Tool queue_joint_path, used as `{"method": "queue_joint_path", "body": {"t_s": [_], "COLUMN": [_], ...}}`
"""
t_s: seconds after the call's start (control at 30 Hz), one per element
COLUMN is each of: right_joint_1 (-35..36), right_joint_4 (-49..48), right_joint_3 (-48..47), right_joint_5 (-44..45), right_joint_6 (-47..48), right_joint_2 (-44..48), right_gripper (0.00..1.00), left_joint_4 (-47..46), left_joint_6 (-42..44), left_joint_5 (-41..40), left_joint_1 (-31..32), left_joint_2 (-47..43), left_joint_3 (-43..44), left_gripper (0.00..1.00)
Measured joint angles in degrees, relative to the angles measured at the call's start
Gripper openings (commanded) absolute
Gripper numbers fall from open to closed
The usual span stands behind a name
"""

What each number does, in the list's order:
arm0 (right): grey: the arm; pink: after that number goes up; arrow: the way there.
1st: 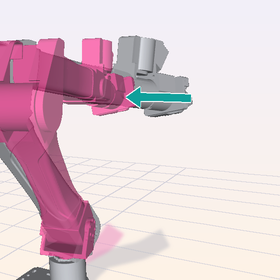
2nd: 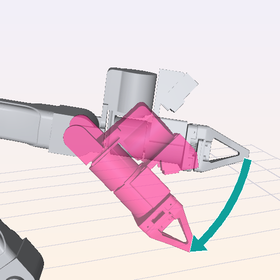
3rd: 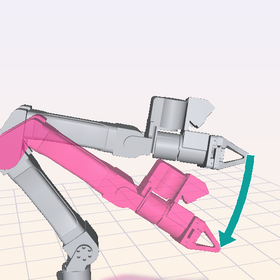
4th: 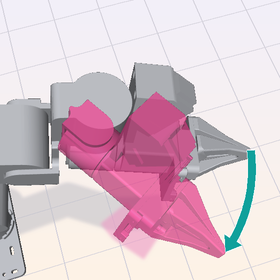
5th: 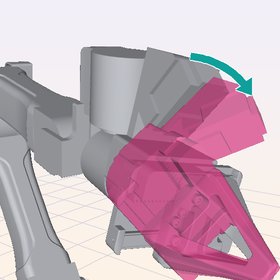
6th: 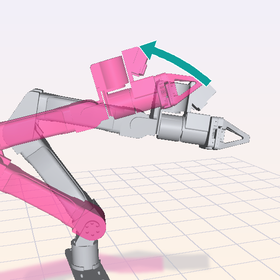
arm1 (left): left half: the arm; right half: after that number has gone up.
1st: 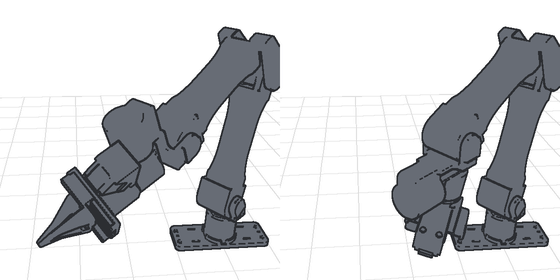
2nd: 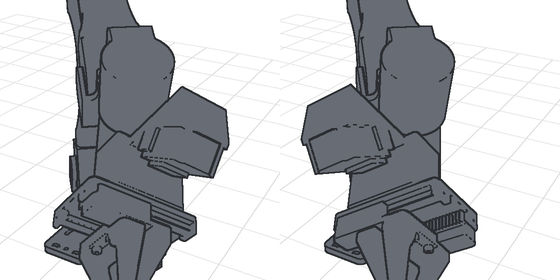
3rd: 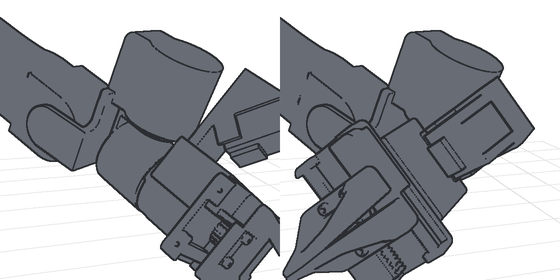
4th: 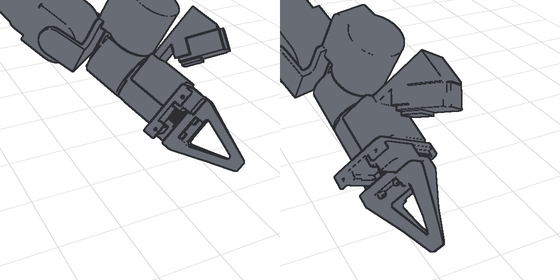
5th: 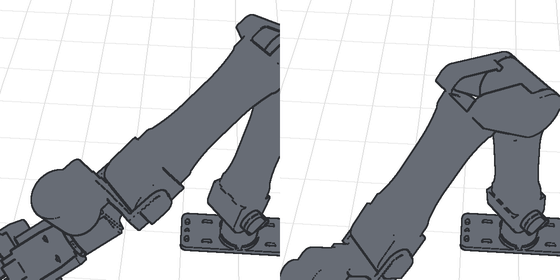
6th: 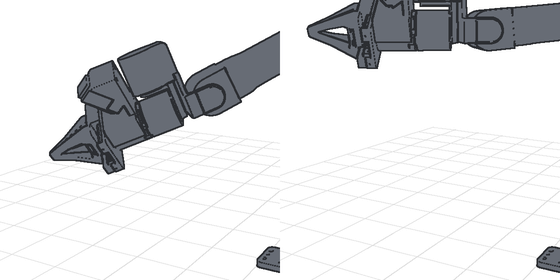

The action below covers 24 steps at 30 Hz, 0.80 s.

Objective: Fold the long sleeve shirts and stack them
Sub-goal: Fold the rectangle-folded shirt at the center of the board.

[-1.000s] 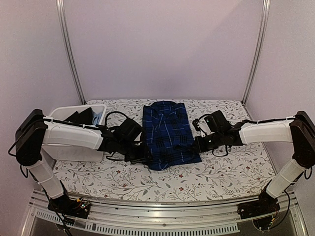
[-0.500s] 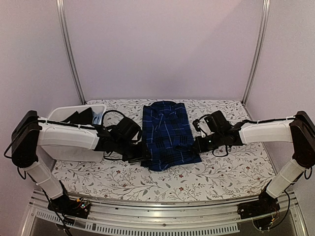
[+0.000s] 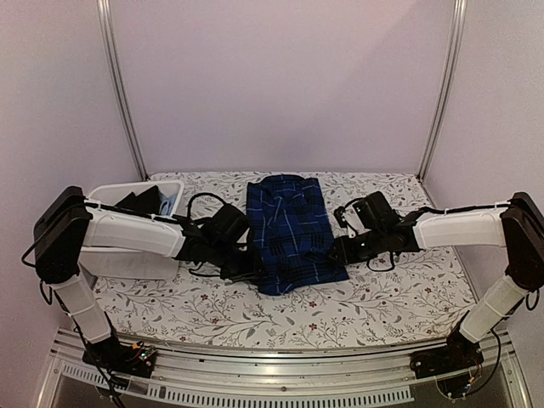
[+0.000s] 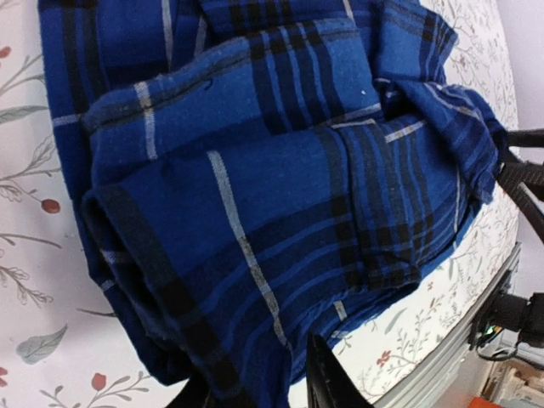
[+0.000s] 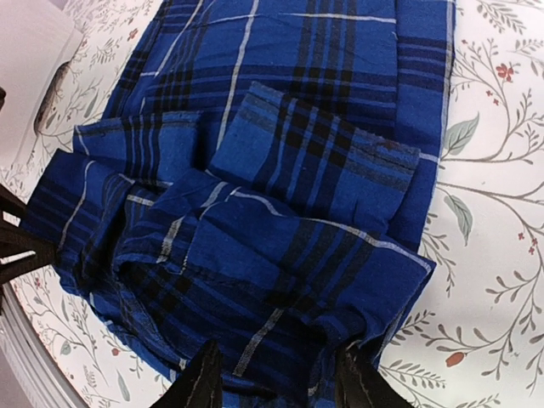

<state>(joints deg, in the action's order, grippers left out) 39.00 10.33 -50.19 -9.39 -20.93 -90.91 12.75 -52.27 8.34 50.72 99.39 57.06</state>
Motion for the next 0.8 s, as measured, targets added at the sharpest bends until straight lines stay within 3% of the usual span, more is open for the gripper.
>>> {"method": "queue_joint_path", "body": {"t_s": [0.2, 0.4, 0.6, 0.8], "right_joint_1": [0.0, 0.0, 0.0, 0.0], "right_joint_4": [0.17, 0.33, 0.98, 0.87], "right_joint_3": [1.05, 2.16, 2.93, 2.97], "right_joint_5": [1.14, 2.82, 4.63, 4.74], "right_joint_6": [0.24, 0.57, 0.66, 0.96], "right_joint_2": [1.22, 1.51, 2.4, 2.4], "right_gripper": [0.6, 0.64, 0.62, 0.49], "left_joint_4": [-0.59, -0.87, -0.94, -1.4], "left_joint_6": [0.09, -0.09, -0.28, -0.98], "left_joint_5": [0.31, 0.28, 0.28, 0.63], "left_joint_1": [0.0, 0.0, -0.13, -0.39], "left_joint_2": [0.66, 0.7, 0.7, 0.44], "left_joint_3": [0.2, 0.2, 0.22, 0.22], "left_gripper": [0.1, 0.05, 0.03, 0.03]}}
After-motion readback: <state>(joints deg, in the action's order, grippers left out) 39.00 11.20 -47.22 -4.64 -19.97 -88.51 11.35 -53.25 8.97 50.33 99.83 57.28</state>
